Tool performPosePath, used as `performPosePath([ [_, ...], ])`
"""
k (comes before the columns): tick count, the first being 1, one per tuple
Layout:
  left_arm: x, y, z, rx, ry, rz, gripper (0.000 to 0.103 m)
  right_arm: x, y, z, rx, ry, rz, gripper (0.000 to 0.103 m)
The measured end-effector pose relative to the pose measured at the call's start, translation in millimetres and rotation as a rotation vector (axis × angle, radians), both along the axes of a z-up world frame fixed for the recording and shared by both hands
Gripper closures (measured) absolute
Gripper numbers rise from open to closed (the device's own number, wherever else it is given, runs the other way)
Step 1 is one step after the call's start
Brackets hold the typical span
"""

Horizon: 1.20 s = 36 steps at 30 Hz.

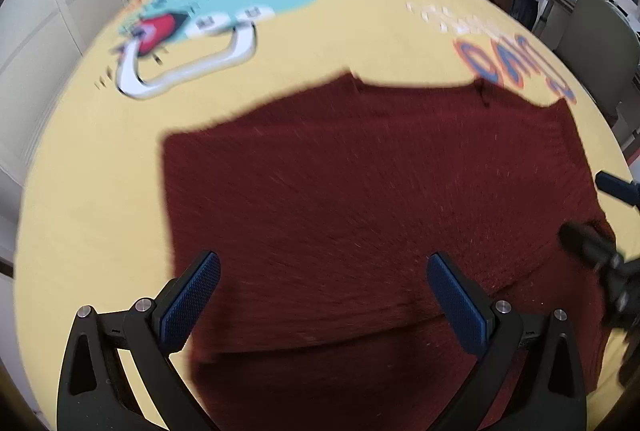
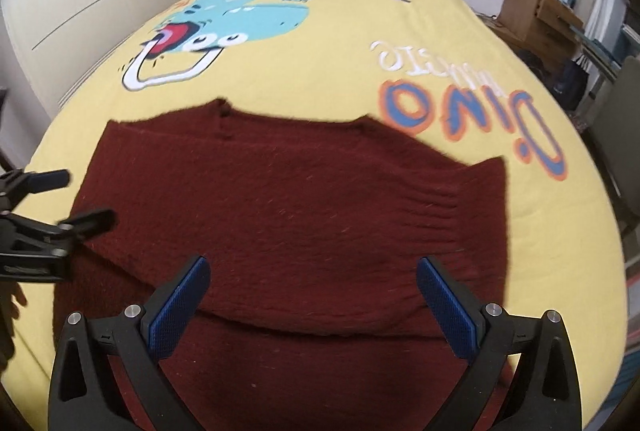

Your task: Fold small clothes

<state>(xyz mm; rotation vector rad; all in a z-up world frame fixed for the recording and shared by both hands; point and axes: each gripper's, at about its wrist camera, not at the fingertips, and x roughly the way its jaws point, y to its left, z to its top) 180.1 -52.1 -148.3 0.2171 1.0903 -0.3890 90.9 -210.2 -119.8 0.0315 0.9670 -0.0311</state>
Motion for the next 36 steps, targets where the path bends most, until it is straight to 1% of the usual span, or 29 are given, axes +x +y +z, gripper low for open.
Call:
performPosePath([
  [2, 1.8, -2.7, -15.9, 0.033, 0.019, -0.002, 0.001, 2.1, 4.8, -17.9, -0.006, 0.026, 0.011, 0.0],
  [4, -1.3, -0.6, -26.3, 0.078, 0.004, 0.008, 0.001, 5.4, 4.0, -34.6, -0.025, 0.049, 0.017, 0.0],
  [6, -4.5, 9.8, -31.3, 0.069, 0.009, 0.018, 0.001, 5.7, -0.2, -48.6, -0.04, 0.068, 0.015, 0.0],
  [8, -3.1, 21.8, -33.0, 0.059, 0.005, 0.036, 0.001, 3.7, -11.9, -59.1, -0.029, 0.078, 0.002, 0.0],
  [10, -1.4, 31.0, -32.6, 0.067, -0.002, 0.052, 0.001, -0.4, -24.7, -61.2, -0.017, 0.069, -0.01, 0.0],
  [13, 1.3, 41.5, -36.3, 0.045, 0.006, 0.046, 0.001, -2.7, -41.4, -61.2, -0.026, 0.075, -0.032, 0.0],
  [15, 0.5, 40.9, -39.8, 0.049, 0.001, 0.042, 0.001, -3.2, -55.2, -65.6, 0.014, 0.083, -0.043, 0.0],
  [17, 0.0, 40.1, -42.3, 0.051, -0.005, 0.049, 0.001, -3.7, -64.0, -68.2, 0.026, 0.08, -0.055, 0.0],
  [19, 1.2, 41.9, -44.4, 0.03, 0.004, 0.069, 0.001, -5.4, -69.8, -70.2, 0.031, 0.071, -0.062, 0.0],
  [21, 3.2, 42.1, -43.5, 0.027, 0.022, 0.073, 0.001, -5.4, -71.2, -71.5, 0.046, 0.076, -0.063, 0.0],
  [23, 6.1, 42.2, -39.1, 0.027, 0.048, 0.071, 0.001, -5.8, -70.5, -70.0, 0.045, 0.081, -0.052, 0.0],
  [26, 3.3, 45.6, -25.5, 0.003, 0.09, 0.067, 0.001, -12.0, -71.0, -58.1, 0.065, 0.098, -0.043, 0.0],
  [29, -9.6, 51.9, -8.3, -0.014, 0.085, 0.05, 0.001, -26.4, -70.0, -38.0, 0.08, 0.085, -0.027, 0.0],
  [33, -34.1, 70.1, 14.7, -0.043, 0.087, 0.047, 0.001, -58.5, -72.5, -11.5, 0.08, 0.063, -0.014, 0.0],
  [35, -47.8, 81.6, 23.0, -0.06, 0.087, 0.049, 0.001, -78.0, -75.3, -4.2, 0.086, 0.072, -0.022, 0.0],
  [36, -62.0, 84.9, 27.9, -0.062, 0.093, 0.05, 0.001, -92.6, -77.8, -1.8, 0.104, 0.08, -0.031, 0.0],
])
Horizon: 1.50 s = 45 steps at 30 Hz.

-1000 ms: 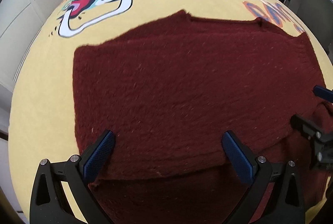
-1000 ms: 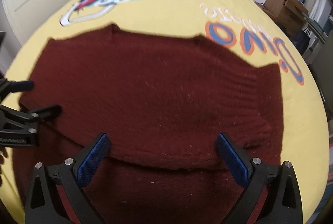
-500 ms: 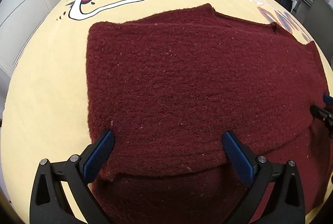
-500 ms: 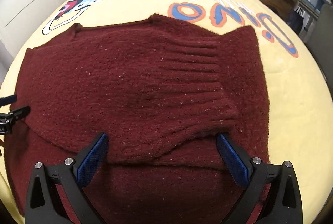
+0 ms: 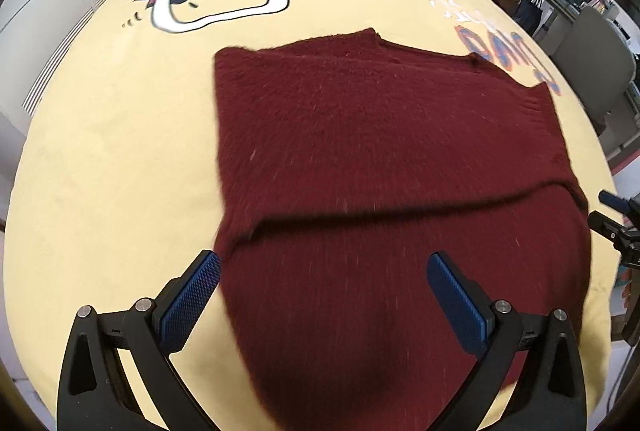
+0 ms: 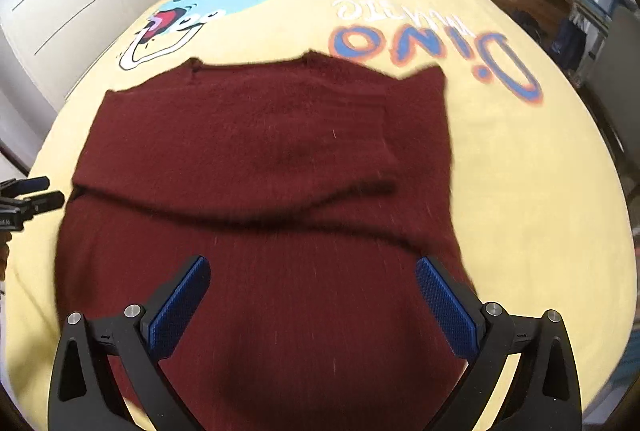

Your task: Fold small clothes

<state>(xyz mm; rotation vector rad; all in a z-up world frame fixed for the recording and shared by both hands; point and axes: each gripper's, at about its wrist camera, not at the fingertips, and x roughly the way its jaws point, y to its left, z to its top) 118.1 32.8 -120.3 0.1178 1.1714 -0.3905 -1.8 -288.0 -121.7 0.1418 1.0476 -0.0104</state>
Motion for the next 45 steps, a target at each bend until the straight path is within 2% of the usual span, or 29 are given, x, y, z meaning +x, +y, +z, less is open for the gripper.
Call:
performPosePath([
  [6, -44.2, 25.9, -6.5, 0.025, 0.085, 0.034, 0.001, -59.6, -11.6, -12.0, 0.025, 0.064, -0.076, 0.0],
  [10, -70.0, 31.0, -21.0, 0.051, 0.126, 0.043, 0.001, -89.2, -16.8, -27.8, 0.035, 0.112, -0.115, 0.0],
  [13, -84.1, 32.5, -37.3, 0.042, 0.177, 0.053, 0.001, -105.4, -20.4, -41.1, 0.048, 0.153, -0.139, 0.0],
  [21, -109.0, 22.8, -76.3, 0.074, 0.266, 0.028, 0.001, -132.0, -21.7, -75.6, 0.067, 0.254, -0.179, 0.0],
  [24, -110.7, 16.4, -88.1, 0.042, 0.305, 0.029, 0.001, -136.0, -19.7, -83.5, 0.095, 0.27, -0.176, 0.0],
  [29, -108.9, 2.3, -98.7, 0.079, 0.296, 0.001, 0.002, -133.7, -20.5, -88.0, 0.105, 0.285, -0.175, 0.0],
  [31, -108.4, -0.8, -98.7, 0.077, 0.295, -0.006, 0.005, -133.9, -21.7, -92.1, 0.117, 0.301, -0.174, 0.0],
  [34, -107.2, -5.9, -96.7, 0.079, 0.296, -0.019, 0.026, -128.3, -25.0, -97.2, 0.12, 0.318, -0.174, 0.002],
  [35, -107.1, -8.3, -94.8, 0.072, 0.298, -0.035, 0.036, -127.9, -25.5, -97.1, 0.121, 0.315, -0.171, 0.003],
  [36, -107.5, -9.1, -93.0, 0.061, 0.298, -0.052, 0.048, -127.5, -25.5, -96.3, 0.13, 0.31, -0.165, 0.007],
  [37, -108.1, -9.8, -91.6, 0.054, 0.3, -0.066, 0.054, -126.2, -25.1, -95.4, 0.141, 0.309, -0.159, 0.014],
  [38, -108.1, -10.9, -90.3, 0.047, 0.307, -0.077, 0.065, -126.2, -25.8, -94.6, 0.147, 0.309, -0.155, 0.02],
  [39, -107.5, -13.0, -89.4, 0.039, 0.314, -0.083, 0.078, -125.8, -26.7, -94.7, 0.149, 0.315, -0.156, 0.036],
  [40, -105.3, -13.1, -88.7, 0.02, 0.326, -0.086, 0.084, -125.0, -28.0, -95.3, 0.154, 0.324, -0.161, 0.053],
  [41, -101.9, -11.7, -87.9, -0.006, 0.347, -0.085, 0.091, -122.0, -27.8, -95.9, 0.172, 0.333, -0.167, 0.061],
  [43, -96.5, -13.1, -86.1, -0.025, 0.367, -0.093, 0.092, -122.9, -33.5, -95.8, 0.245, 0.331, -0.185, 0.088],
  [45, -92.8, -13.7, -84.6, -0.028, 0.367, -0.111, 0.093, -122.6, -38.6, -89.4, 0.272, 0.31, -0.181, 0.09],
])
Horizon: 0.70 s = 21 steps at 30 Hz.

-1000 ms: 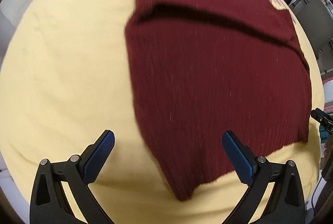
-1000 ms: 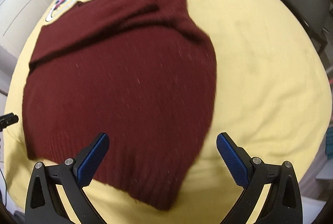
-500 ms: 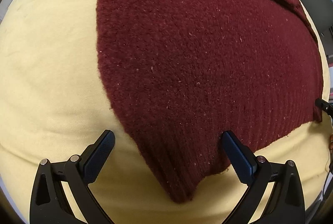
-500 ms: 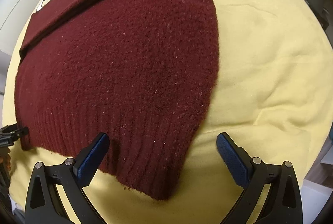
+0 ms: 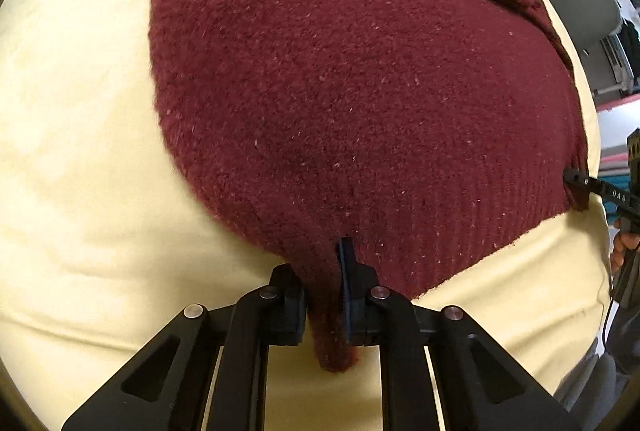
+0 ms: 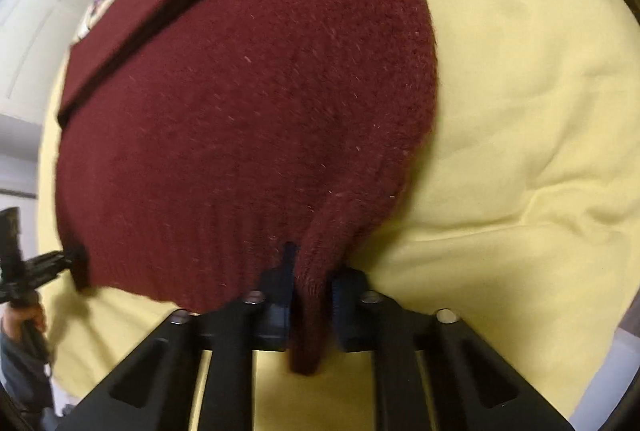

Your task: Fold small clothes

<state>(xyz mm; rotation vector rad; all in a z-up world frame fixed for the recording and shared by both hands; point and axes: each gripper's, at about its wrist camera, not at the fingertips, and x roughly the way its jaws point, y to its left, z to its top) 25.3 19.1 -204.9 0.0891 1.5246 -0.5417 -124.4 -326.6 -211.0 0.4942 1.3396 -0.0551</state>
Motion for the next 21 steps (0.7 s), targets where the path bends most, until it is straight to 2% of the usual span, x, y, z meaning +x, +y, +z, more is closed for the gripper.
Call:
performPosePath([
  [4, 8.3, -2.2, 9.3, -0.013, -0.01, -0.019, 0.093, 6.4, -3.8, 20.2, -0.008, -0.038, 0.03, 0.091],
  [12, 25.9, -4.7, 60.5, -0.108, -0.105, -0.009, 0.093, 19.4, -23.4, 71.2, 0.024, -0.174, 0.013, 0.091],
  [15, 44.8, -5.8, 89.7, -0.15, -0.16, 0.014, 0.093, 22.6, -18.0, 93.5, 0.026, -0.251, -0.004, 0.091],
  [17, 58.9, -9.4, 109.0, -0.146, -0.216, 0.014, 0.093, 34.6, -21.7, 109.8, 0.033, -0.314, -0.042, 0.091],
  [21, 82.1, -14.7, 134.3, -0.172, -0.292, 0.034, 0.093, 65.2, -19.8, 145.6, -0.021, -0.428, -0.067, 0.091],
])
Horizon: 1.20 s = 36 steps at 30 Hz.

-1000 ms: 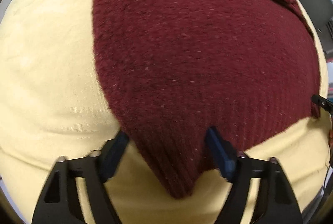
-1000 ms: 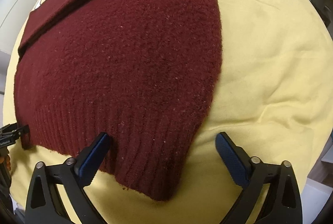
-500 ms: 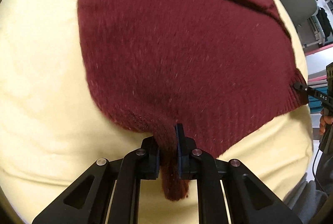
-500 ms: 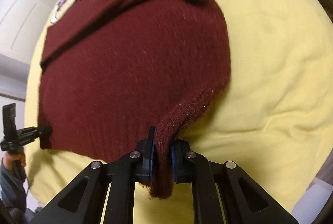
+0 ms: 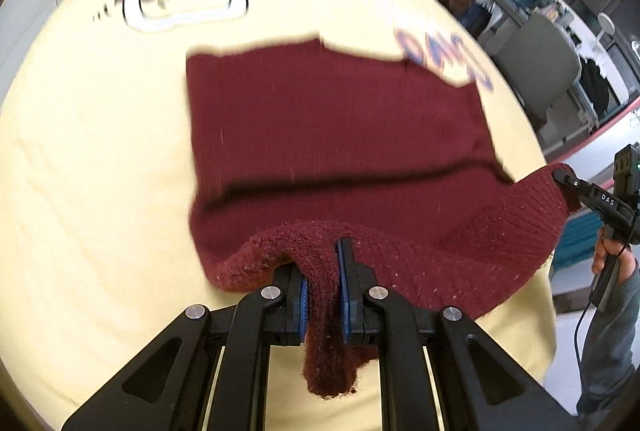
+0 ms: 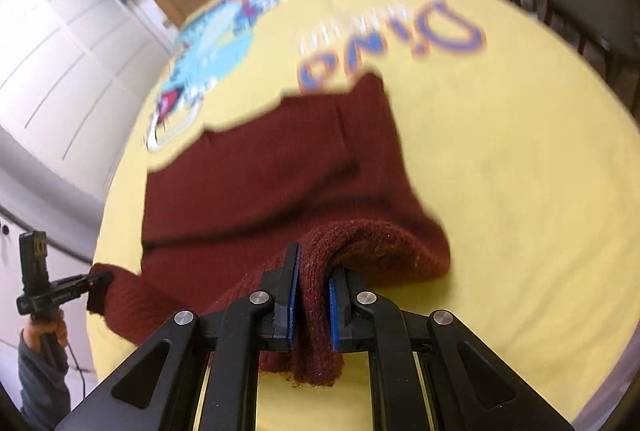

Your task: Fold small clothes

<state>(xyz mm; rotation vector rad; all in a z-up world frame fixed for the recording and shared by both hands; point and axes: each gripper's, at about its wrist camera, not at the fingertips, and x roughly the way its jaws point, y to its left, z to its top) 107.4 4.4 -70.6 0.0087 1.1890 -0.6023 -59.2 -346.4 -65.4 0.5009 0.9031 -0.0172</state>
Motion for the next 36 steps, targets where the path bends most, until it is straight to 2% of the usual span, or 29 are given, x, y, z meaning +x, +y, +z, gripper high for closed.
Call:
performPosePath([
  [3, 23.4, -9.2, 16.6, -0.002, -0.054, 0.02, 0.093, 27.8, 0.7, 20.9, -0.037, -0.054, -0.008, 0.091],
  [4, 25.7, -29.9, 16.3, 0.004, -0.067, 0.022, 0.093, 37.6, -1.6, 28.0, -0.051, -0.065, -0.011, 0.091],
  [7, 56.0, -27.1, 22.5, 0.017, -0.109, 0.039, 0.093, 70.1, -5.3, 36.6, -0.076, -0.081, -0.029, 0.091],
  [10, 83.3, -12.4, 21.4, 0.012, -0.114, 0.081, 0.093, 103.1, -8.2, 38.0, -0.101, -0.067, -0.04, 0.091],
  [14, 120.5, -14.8, 2.6, 0.045, -0.09, 0.132, 0.093, 138.6, -15.3, 23.0, -0.098, -0.019, -0.053, 0.091],
  [18, 137.0, -6.7, -14.4, 0.092, -0.07, 0.158, 0.093, 168.6, -17.5, -3.9, -0.106, 0.059, -0.053, 0.091],
  [23, 143.7, 0.0, -45.3, 0.118, -0.044, 0.221, 0.093, 185.6, -16.0, -33.5, -0.111, 0.135, -0.037, 0.091],
  [26, 141.9, 4.3, -53.2, 0.125, -0.046, 0.241, 0.092, 191.0, -15.6, -44.4, -0.108, 0.16, -0.027, 0.089],
  [28, 139.4, 4.7, -54.3, 0.142, -0.051, 0.241, 0.091, 193.8, -15.2, -48.6, -0.11, 0.172, -0.019, 0.083],
  [31, 138.7, 3.0, -54.3, 0.184, -0.05, 0.252, 0.077, 196.9, -13.1, -50.0, -0.128, 0.182, -0.013, 0.064],
  [32, 138.6, 2.9, -53.6, 0.187, -0.05, 0.252, 0.063, 197.8, -12.1, -49.8, -0.134, 0.184, -0.011, 0.06],
  [33, 138.5, 1.9, -52.0, 0.178, -0.05, 0.25, 0.05, 198.8, -11.1, -49.4, -0.138, 0.185, -0.009, 0.049],
  [34, 137.9, 1.4, -49.9, 0.175, -0.052, 0.253, 0.043, 199.0, -10.0, -47.9, -0.142, 0.183, -0.009, 0.038],
  [35, 137.4, 0.5, -46.8, 0.18, -0.061, 0.261, 0.031, 199.1, -9.0, -45.8, -0.147, 0.176, -0.01, 0.033],
  [36, 136.5, 0.0, -42.8, 0.183, -0.076, 0.268, 0.022, 198.9, -8.2, -42.9, -0.154, 0.165, -0.014, 0.024],
])
